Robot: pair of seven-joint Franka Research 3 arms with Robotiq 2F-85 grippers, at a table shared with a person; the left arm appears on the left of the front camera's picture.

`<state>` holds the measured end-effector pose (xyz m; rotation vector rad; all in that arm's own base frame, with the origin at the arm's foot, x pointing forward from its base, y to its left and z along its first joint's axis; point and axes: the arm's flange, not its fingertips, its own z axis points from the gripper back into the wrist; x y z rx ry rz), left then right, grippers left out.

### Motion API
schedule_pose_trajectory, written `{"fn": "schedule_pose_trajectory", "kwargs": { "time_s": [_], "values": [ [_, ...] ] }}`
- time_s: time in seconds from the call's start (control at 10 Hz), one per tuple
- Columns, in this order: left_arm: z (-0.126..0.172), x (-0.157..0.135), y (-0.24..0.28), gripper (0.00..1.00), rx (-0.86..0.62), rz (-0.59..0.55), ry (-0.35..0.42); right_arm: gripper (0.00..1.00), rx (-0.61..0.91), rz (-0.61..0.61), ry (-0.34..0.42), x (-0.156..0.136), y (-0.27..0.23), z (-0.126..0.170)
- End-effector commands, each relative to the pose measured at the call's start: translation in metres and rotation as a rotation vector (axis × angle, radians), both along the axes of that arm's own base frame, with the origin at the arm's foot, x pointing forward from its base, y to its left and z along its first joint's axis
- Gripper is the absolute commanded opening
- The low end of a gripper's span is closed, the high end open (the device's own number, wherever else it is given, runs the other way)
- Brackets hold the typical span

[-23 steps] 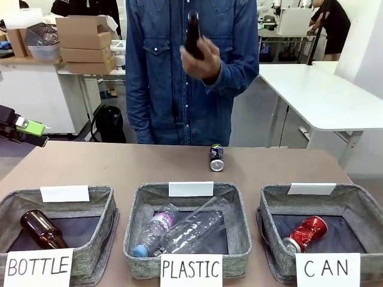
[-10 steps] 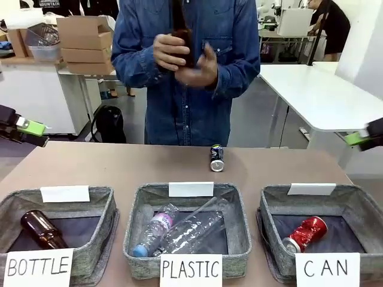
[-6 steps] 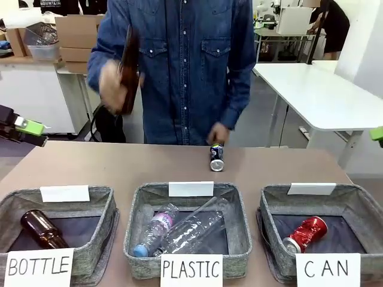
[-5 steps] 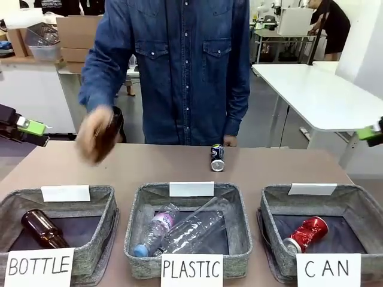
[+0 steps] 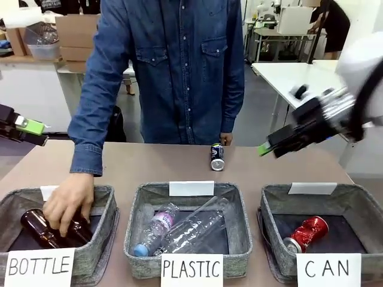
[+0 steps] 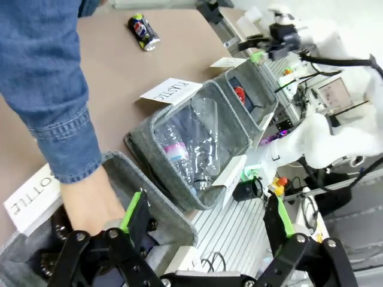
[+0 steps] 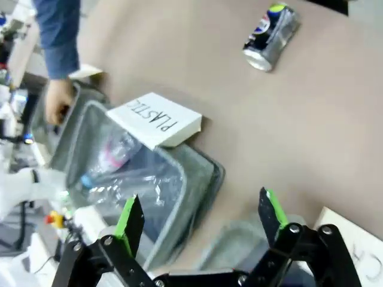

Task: Sort the can waste into the basket.
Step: Pick up the can waste from the table and place it in the right Fabric basket.

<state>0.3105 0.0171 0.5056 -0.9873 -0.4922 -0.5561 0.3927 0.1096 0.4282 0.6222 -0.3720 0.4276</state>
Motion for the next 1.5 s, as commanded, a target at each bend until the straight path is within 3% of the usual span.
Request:
{"fn": "schedule_pose_trajectory", "kwargs": {
  "time_s": [0.0,0.2,0.3,0.4,0.5,0.6,0.7,0.9,1.1,1.4],
  "values": [
    [0.003,-0.002,-0.002,1.0,-0.006,0.005,0.006,1.0,-0.114,-0.128,0.075,0.055,0.052,-0.021],
    [0.003,-0.002,-0.002,1.0,-0.006,0.005,0.006,1.0,-0.255,-0.233,0.033,0.082,0.108,-0.053],
    [0.003,-0.002,-0.002,1.0,-0.006,0.005,0.006,1.0,-0.221,-0.18,0.052,0.084,0.122,-0.053],
    [0.003,-0.002,-0.002,1.0,-0.006,0.005,0.006,1.0,-0.16,-0.154,0.027,0.059,0.091,-0.058],
    [0.003,-0.002,-0.002,1.0,-0.006,0.005,0.006,1.0,-0.16,-0.154,0.027,0.059,0.091,-0.058],
    [0.003,-0.002,-0.002,1.0,-0.006,0.005,0.006,1.0,-0.195,-0.174,0.03,0.076,0.115,-0.071],
    [0.003,-0.002,-0.002,1.0,-0.006,0.005,0.006,1.0,-0.347,-0.191,0.015,0.068,0.112,-0.062],
    [0.003,-0.002,-0.002,1.0,-0.006,0.005,0.006,1.0,-0.431,-0.163,0.124,0.095,0.136,-0.05],
    [0.003,-0.002,-0.002,1.0,-0.006,0.005,0.006,1.0,-0.473,-0.214,0.115,0.126,0.148,-0.041],
    [0.003,-0.002,-0.002,1.0,-0.006,0.005,0.006,1.0,-0.443,-0.381,0.124,0.166,0.173,-0.064]
  ]
}}
